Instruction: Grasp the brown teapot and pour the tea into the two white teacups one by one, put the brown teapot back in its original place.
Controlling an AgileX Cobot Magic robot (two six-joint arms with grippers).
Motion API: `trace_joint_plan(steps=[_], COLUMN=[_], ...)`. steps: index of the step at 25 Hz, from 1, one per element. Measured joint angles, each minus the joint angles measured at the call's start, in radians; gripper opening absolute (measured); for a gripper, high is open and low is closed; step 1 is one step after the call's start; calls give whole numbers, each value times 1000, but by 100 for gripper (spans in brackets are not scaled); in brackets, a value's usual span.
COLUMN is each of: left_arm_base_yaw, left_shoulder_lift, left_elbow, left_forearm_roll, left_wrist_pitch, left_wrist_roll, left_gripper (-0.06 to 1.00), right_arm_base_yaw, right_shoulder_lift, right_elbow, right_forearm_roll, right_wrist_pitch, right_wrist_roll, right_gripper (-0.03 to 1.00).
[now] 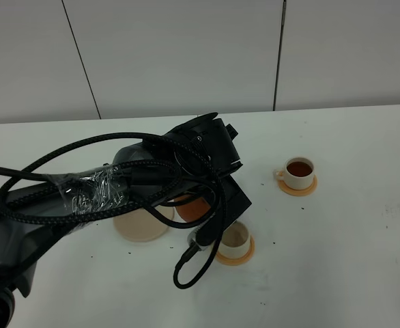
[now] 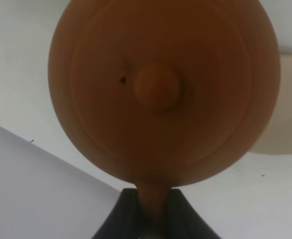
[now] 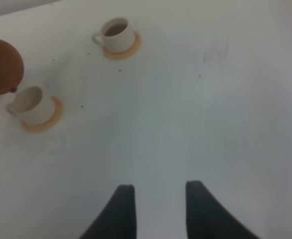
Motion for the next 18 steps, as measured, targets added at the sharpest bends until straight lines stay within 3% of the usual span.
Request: trace_joint_plan(steps=[18], left_arm_base_yaw=[-41], left_shoulder_lift=[34], left_elbow=[0], left_forearm_roll=[106], left_wrist_pitch=[-10], left_wrist_roll=[-9], left_gripper=[17], right_arm_base_yaw=[0], right_shoulder_lift=[0], right_elbow=[0], right_forearm_roll=[0], right_wrist_pitch=[0], right_wrist_roll=[0], right_gripper=[24])
